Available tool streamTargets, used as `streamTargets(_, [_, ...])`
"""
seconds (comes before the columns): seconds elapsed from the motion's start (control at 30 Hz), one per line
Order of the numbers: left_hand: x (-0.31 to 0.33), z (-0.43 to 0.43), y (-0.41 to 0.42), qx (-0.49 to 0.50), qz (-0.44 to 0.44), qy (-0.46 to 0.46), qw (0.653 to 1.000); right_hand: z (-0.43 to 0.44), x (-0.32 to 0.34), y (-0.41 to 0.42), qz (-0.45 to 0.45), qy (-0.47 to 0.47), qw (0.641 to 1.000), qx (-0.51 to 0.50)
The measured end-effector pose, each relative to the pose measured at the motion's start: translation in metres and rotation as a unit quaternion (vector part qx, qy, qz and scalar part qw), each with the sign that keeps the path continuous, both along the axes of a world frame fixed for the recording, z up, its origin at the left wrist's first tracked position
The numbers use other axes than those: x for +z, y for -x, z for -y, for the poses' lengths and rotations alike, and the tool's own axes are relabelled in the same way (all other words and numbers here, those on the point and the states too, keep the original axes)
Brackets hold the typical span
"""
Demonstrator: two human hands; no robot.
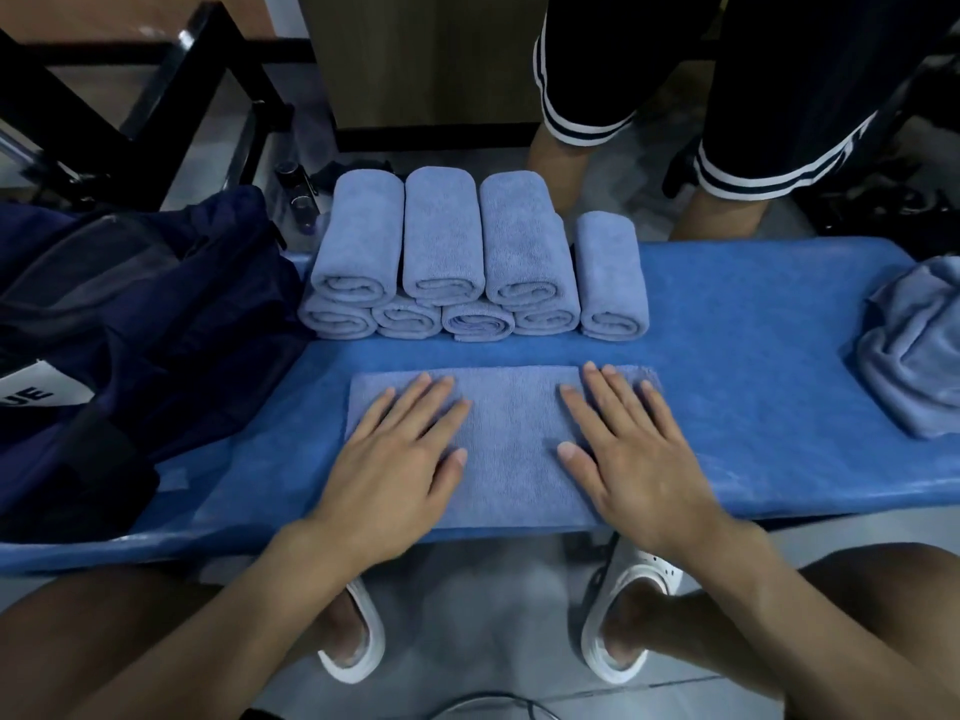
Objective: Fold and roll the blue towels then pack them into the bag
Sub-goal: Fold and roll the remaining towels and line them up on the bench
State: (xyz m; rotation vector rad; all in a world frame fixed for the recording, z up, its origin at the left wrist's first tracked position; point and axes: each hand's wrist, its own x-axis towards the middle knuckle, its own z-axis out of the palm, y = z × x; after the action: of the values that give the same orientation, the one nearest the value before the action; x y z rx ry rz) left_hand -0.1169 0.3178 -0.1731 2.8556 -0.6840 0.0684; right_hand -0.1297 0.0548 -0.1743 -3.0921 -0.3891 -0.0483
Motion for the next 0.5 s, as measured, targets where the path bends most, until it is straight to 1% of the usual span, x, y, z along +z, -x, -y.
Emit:
streamTargets(0.07, [-0.007, -0.008, 0.000, 0.005, -0.008, -0.041, 0.999, 0.002, -0.004, -0.003, -0.018, 0.011, 1.000, -0.003])
streamTargets(0.13, [-0.010, -0.016, -0.001, 0.013, -0.017, -0.056, 0.998, 0.006, -0.006, -0.003, -0.019, 0.018, 1.000, 0.000])
streamTargets(0.27, [-0.013, -0.024, 0.000, 0.019, -0.023, -0.057, 0.998, 0.012, -0.003, -0.003, -0.025, 0.023, 0.999, -0.008])
streamTargets(0.4, [-0.005, -0.018, -0.001, 0.026, -0.018, -0.085, 0.996, 0.008, 0.001, -0.002, -0.021, 0.046, 0.999, -0.013])
streamTargets(0.5, [0.012, 0.013, 0.000, 0.006, -0.001, -0.058, 0.998, -0.005, 0.008, -0.002, -0.007, 0.024, 1.000, -0.019])
